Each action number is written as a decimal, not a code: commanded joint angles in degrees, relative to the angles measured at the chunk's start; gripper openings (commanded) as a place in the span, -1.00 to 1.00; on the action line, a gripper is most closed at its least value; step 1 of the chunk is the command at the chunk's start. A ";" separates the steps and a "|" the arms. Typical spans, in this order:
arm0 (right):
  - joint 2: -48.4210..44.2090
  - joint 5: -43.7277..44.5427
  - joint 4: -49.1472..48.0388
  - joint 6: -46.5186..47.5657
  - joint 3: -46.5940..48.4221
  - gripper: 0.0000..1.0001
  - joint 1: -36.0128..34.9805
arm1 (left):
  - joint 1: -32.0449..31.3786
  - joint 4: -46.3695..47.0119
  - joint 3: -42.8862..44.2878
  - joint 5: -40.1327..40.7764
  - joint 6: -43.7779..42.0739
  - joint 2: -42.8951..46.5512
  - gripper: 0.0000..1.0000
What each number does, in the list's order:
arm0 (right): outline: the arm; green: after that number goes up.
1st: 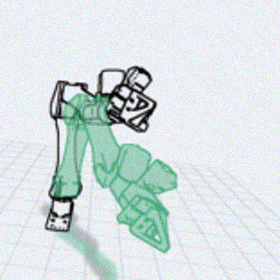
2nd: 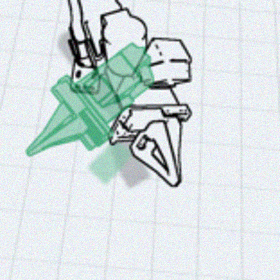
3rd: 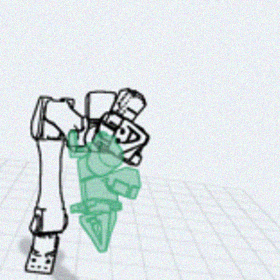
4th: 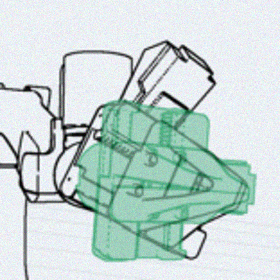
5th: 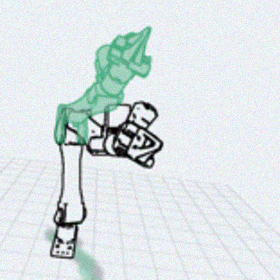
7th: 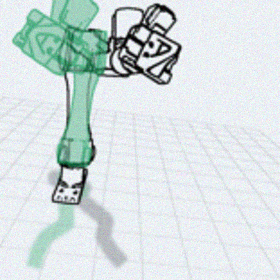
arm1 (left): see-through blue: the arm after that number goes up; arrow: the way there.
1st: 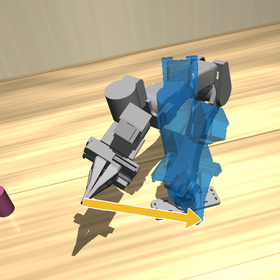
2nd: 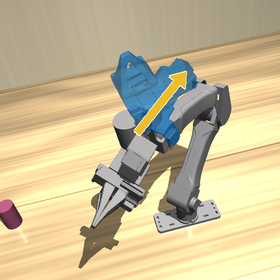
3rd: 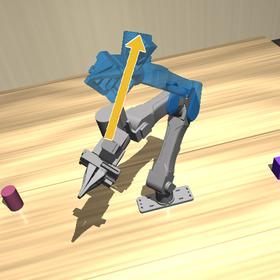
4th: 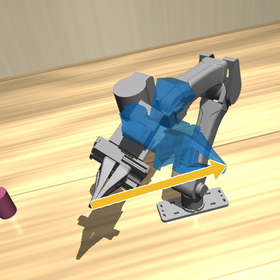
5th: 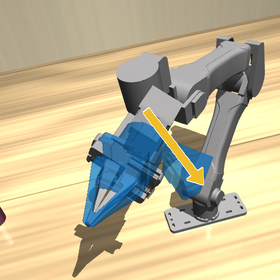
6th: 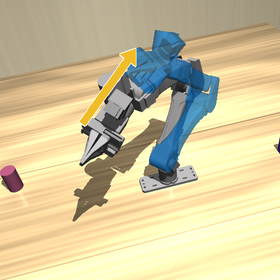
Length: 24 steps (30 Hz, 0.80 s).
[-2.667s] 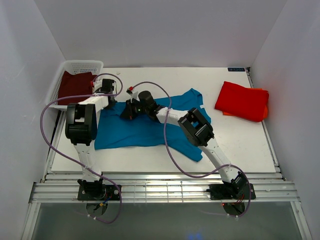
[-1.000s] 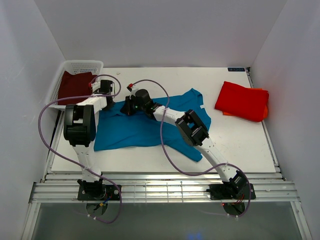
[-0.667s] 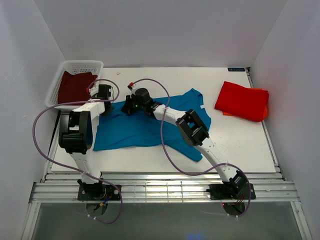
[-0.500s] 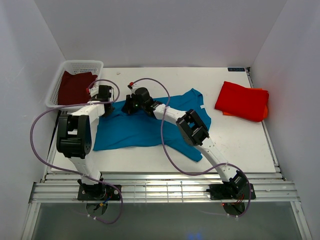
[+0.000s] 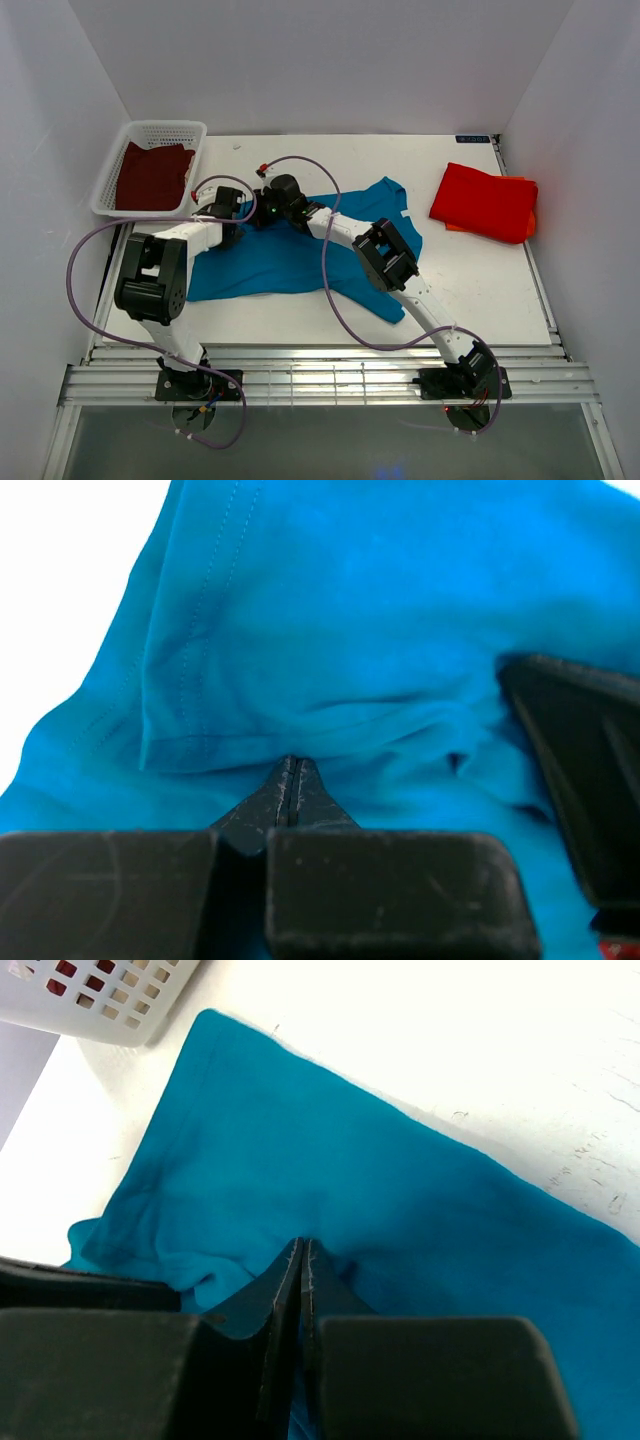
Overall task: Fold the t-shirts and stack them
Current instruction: Fold the tshirt
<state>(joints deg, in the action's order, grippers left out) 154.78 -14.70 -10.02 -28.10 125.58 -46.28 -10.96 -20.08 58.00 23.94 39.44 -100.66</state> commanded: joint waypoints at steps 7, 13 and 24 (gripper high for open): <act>-3.60 1.16 2.29 1.99 -2.44 -0.85 1.11 | -0.99 -1.54 1.41 5.14 0.73 9.34 -1.00; -13.79 4.32 0.01 7.16 -12.78 -0.85 1.28 | -0.90 -1.19 4.05 9.27 0.29 7.25 -1.00; -41.65 22.68 7.11 17.64 -35.83 -0.85 1.37 | -1.08 1.88 0.45 6.91 1.78 4.25 -1.00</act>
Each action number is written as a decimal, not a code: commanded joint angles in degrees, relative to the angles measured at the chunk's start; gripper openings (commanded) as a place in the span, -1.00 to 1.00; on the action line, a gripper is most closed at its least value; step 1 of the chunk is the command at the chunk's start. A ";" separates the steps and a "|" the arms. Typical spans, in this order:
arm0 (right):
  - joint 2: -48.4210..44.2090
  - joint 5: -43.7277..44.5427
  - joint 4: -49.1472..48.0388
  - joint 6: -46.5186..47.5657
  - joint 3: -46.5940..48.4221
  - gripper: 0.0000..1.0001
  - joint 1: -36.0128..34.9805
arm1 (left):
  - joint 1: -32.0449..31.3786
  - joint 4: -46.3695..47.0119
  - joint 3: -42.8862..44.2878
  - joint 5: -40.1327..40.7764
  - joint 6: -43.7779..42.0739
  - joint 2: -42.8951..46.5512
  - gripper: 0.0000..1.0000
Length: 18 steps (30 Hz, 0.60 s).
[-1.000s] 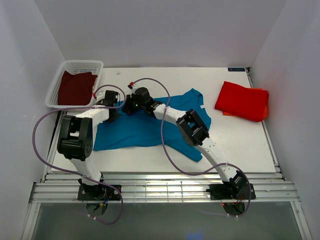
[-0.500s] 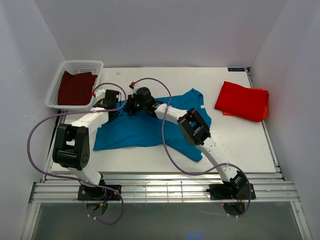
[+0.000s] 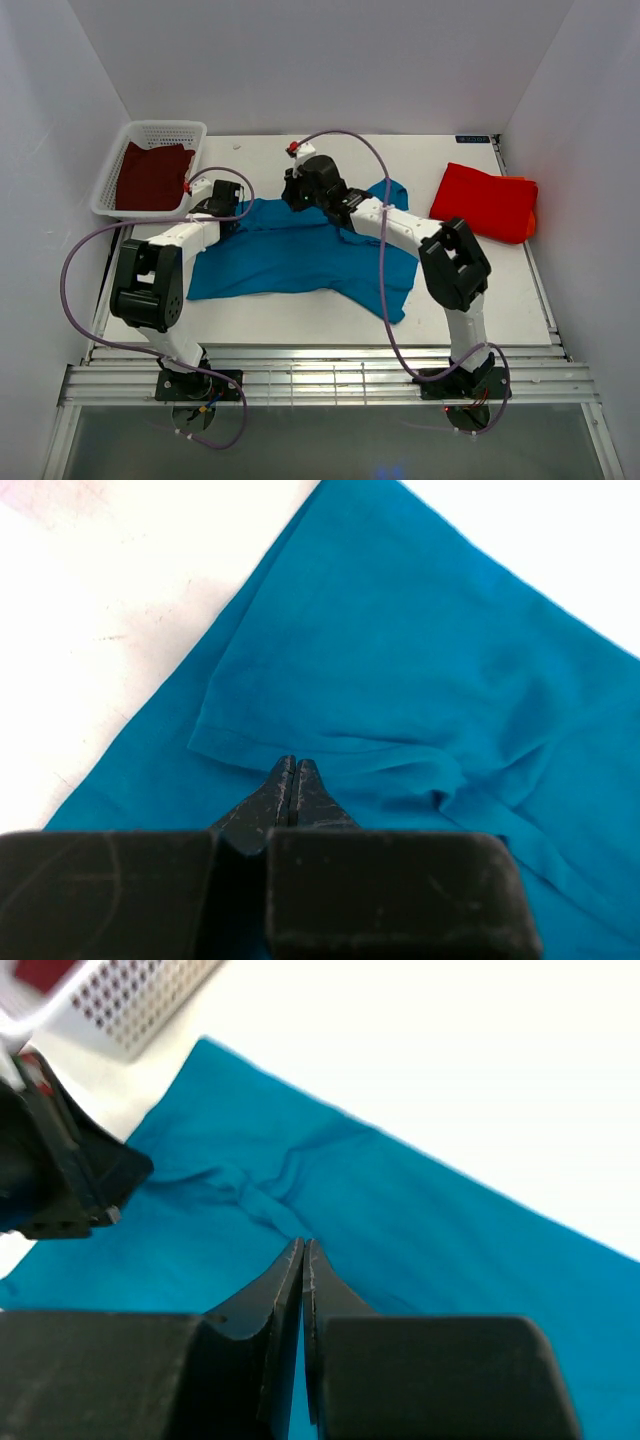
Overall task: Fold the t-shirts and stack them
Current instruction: Fold the tshirt
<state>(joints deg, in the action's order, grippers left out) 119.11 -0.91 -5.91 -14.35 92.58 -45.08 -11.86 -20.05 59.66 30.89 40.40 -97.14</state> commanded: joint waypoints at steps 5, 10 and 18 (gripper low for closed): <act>-12.40 16.02 4.77 2.66 -11.62 -0.85 2.18 | -0.18 2.83 -1.13 0.83 0.29 -1.11 -1.00; -14.17 16.03 5.74 0.73 -16.28 -0.85 8.15 | -0.01 3.79 -0.07 2.24 0.12 -3.84 -1.00; -15.13 14.36 5.82 -0.42 -19.71 -0.85 15.54 | 0.17 4.06 1.60 2.06 0.12 -7.09 -1.00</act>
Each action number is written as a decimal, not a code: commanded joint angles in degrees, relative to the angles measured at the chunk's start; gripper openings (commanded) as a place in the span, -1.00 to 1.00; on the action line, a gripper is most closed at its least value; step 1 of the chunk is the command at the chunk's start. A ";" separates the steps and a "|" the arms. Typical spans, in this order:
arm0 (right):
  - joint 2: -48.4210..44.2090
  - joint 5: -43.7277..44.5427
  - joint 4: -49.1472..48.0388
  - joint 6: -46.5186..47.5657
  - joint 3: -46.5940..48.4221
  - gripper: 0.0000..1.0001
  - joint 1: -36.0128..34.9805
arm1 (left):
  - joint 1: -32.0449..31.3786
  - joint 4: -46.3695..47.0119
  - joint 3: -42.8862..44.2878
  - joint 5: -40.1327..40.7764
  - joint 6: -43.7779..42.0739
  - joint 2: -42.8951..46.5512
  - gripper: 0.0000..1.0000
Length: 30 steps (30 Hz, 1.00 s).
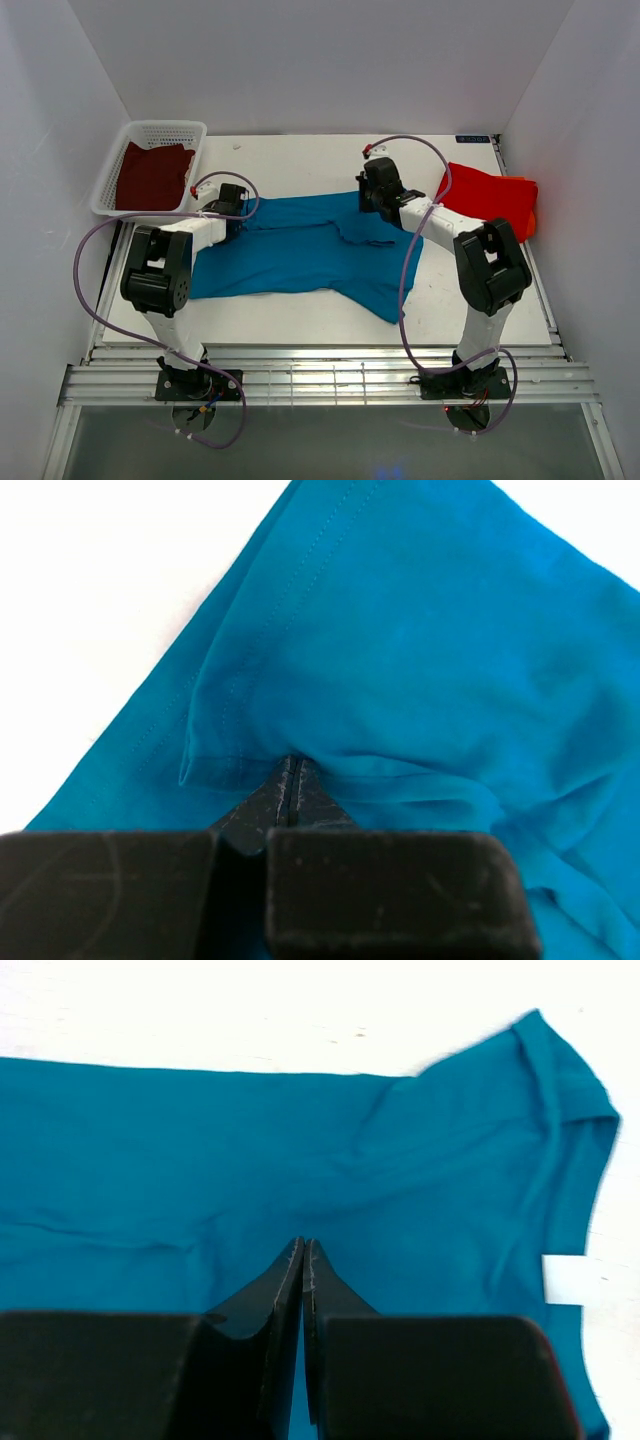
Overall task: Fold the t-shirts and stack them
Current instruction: Fold the tshirt
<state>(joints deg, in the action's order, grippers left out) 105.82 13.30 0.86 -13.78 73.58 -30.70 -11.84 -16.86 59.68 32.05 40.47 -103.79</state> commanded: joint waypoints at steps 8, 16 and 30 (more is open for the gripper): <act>1.57 -3.80 2.12 -1.86 -1.60 -0.85 3.36 | 0.59 0.08 1.40 1.61 0.49 -0.89 -1.00; 4.74 -3.54 4.41 -3.88 -2.48 -0.85 3.71 | 0.67 -0.37 0.26 2.57 1.37 3.67 -1.00; 7.82 -4.34 8.10 -5.73 -2.21 -0.85 5.73 | 2.52 0.78 2.37 1.61 1.45 -1.59 -1.00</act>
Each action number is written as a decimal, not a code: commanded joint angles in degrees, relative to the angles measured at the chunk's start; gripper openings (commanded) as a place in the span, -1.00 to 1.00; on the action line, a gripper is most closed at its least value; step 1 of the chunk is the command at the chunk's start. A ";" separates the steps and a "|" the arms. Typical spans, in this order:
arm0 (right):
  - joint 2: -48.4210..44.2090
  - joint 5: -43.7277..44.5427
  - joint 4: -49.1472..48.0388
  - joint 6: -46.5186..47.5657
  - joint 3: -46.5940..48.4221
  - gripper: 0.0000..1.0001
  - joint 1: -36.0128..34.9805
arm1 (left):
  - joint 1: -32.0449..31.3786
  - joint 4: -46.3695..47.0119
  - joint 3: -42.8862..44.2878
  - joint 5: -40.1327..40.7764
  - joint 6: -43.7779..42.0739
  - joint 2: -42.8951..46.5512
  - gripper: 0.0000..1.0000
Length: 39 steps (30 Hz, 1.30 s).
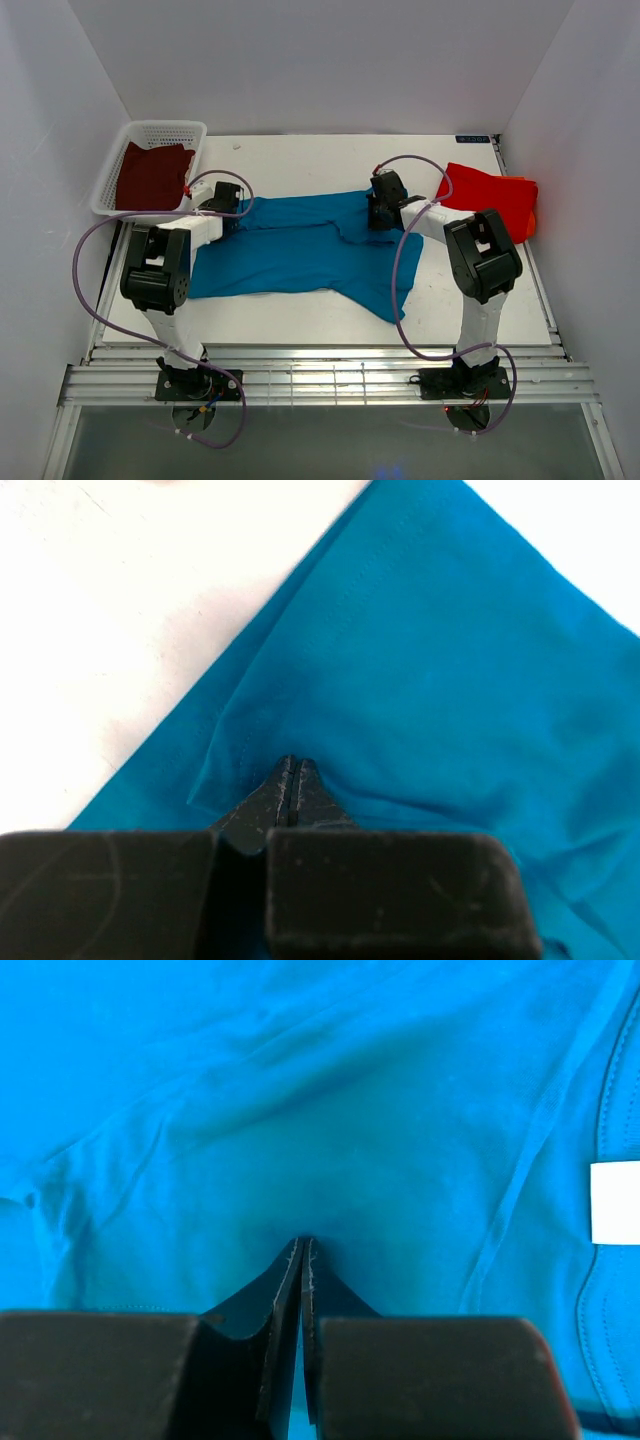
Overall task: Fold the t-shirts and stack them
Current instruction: Fold the tshirt
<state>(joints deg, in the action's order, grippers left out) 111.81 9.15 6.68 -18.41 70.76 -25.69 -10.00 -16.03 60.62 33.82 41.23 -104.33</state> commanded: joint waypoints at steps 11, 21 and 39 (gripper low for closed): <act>5.61 -3.34 4.92 -1.54 2.18 -0.85 3.28 | 2.35 -1.28 3.18 -2.53 -0.27 -4.38 -1.00; 9.12 -5.90 7.38 -0.57 5.79 -0.85 7.15 | 3.67 -2.78 6.88 -2.54 -0.72 -6.67 -1.00; 15.45 -7.30 12.66 2.86 18.69 -0.85 12.60 | 4.02 -3.39 16.98 -6.05 -2.29 -14.49 -1.00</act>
<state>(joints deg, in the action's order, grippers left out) 122.74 -2.13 12.19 -18.87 87.02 -15.59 -6.81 -16.82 76.42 30.41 39.99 -116.57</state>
